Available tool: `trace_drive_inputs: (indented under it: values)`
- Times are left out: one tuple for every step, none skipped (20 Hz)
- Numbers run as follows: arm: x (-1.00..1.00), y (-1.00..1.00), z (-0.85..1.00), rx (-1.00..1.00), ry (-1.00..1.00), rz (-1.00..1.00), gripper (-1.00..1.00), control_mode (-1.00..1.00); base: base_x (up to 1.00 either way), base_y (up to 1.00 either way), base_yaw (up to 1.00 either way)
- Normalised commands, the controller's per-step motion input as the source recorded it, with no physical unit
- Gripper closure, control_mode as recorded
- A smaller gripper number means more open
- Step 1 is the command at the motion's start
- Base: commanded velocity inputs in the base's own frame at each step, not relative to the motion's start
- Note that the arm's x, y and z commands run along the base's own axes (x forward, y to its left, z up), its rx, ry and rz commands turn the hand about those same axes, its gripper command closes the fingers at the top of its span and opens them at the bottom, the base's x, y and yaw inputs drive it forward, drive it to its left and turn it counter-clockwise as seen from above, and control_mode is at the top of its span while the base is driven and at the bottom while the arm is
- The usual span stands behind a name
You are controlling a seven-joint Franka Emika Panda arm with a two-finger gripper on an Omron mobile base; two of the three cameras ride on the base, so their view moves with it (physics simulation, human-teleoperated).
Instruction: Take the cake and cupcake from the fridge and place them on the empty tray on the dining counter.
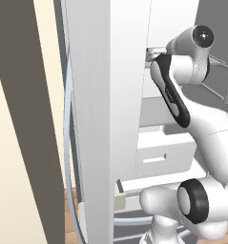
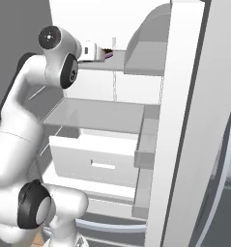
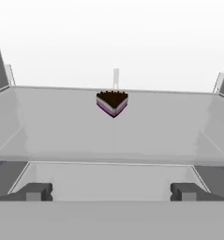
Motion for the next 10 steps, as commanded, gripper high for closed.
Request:
trace_drive_inputs:
  values:
    - [0.65,0.00,0.00,0.00,0.00,0.00,-1.00,-1.00,0.00,0.00,0.00]
    - [0.64,0.00,0.00,0.00,0.00,0.00,-1.00,-1.00,0.00,0.00,0.00]
    - [0.60,0.00,0.00,0.00,0.00,0.00,-1.00,-1.00,0.00,0.00,0.00]
    - [0.59,0.00,0.00,0.00,0.00,0.00,-1.00,-1.00,0.00,0.00,0.00]
    - [0.57,0.00,0.00,0.00,0.00,0.00,-1.00,-1.00,0.00,0.00,0.00]
    - [0.56,0.00,0.00,0.00,0.00,0.00,-1.00,-1.00,0.00,0.00,0.00]
    - [0.56,0.00,0.00,0.00,0.00,0.00,-1.00,-1.00,0.00,0.00,0.00]
    - [0.56,0.00,0.00,0.00,0.00,0.00,-1.00,-1.00,0.00,0.00,0.00]
    - [0.56,0.00,0.00,0.00,0.00,0.00,-1.00,-1.00,0.00,0.00,0.00]
    - [0.56,0.00,0.00,0.00,0.00,0.00,-1.00,-1.00,0.00,0.00,0.00]
